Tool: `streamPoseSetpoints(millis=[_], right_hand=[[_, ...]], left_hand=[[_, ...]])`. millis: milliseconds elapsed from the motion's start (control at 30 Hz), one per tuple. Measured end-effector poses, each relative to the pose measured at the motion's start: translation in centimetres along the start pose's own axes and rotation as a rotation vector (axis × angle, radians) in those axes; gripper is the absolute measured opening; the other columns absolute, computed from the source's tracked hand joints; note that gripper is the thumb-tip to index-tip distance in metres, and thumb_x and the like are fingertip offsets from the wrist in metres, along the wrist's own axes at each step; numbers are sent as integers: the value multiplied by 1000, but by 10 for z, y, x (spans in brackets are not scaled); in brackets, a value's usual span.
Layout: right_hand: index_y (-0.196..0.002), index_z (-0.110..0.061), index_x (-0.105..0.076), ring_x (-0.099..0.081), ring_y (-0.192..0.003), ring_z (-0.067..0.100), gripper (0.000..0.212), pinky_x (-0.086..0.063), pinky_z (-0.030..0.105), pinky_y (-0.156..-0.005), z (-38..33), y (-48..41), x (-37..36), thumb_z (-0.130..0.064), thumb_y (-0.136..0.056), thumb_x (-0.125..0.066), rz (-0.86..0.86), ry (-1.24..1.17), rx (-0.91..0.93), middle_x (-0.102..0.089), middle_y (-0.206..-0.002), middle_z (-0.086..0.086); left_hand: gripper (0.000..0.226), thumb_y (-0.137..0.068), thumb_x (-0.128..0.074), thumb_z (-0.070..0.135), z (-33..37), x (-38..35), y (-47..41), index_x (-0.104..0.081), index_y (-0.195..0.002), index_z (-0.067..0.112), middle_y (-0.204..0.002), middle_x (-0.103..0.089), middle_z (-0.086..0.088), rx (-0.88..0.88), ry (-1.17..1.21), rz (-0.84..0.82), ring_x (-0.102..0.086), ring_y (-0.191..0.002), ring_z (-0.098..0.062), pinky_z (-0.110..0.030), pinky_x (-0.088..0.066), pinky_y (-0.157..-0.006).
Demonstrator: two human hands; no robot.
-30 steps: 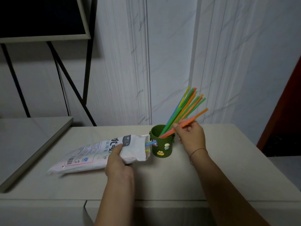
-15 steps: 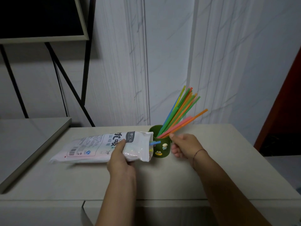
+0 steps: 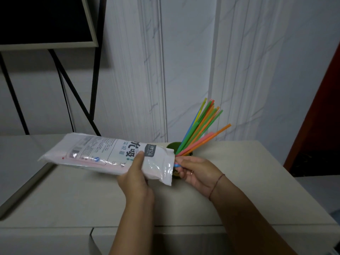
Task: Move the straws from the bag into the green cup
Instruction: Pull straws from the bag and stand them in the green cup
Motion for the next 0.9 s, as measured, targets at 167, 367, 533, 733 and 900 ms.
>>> streamPoseSetpoints(millis=[167,367,533,733,900], right_hand=[[-77,2,-65,-53,-38,5,16,-45,13,-40,-25,4,22,4,-88,-53,113,31,94,-58,-53,9],[-77,3,-63,-54,-39,6,15,-46,13,-40,-34,7,32,3,-88,-54,158,-153,96,-60,-55,8],[-87,4,-63,-61,-48,8,9,-50,15,-46,-8,3,1,0,-88,-55,19,-247,19,-67,-66,9],[-84,2,-62,-57,-42,7,9,-49,16,-43,-26,3,19,-3,-89,-56,168,-155,167,-63,-56,6],[-85,1,-61,-58,-40,6,8,-48,17,-41,-40,8,44,-4,-89,-56,264,-93,187,-63,-49,3]], left_hand=[[48,-82,-66,1,-1,12,-15,-53,-127,14,-123,-66,-9,179,137,37,-66,-109,-25,-45,-52,-94],[55,-84,-62,-1,-7,15,-23,-49,-136,10,-128,-63,-9,223,136,51,-64,-113,-24,-46,-50,-98],[56,-83,-62,-1,-18,13,-18,-50,-136,10,-127,-64,-8,251,114,47,-64,-113,-24,-45,-52,-93],[55,-83,-62,-2,-13,15,-20,-50,-135,12,-127,-64,-7,238,142,79,-64,-112,-23,-44,-51,-95],[54,-83,-62,-2,-8,18,-27,-51,-133,12,-126,-65,-8,232,155,82,-65,-110,-24,-48,-50,-96]])
Point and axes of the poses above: each hand's wrist, its own y-axis away from the middle knuckle, its own x-axis out of the back of the hand, z = x × y, the point moved 5 cm from there along -y, towards the middle knuckle
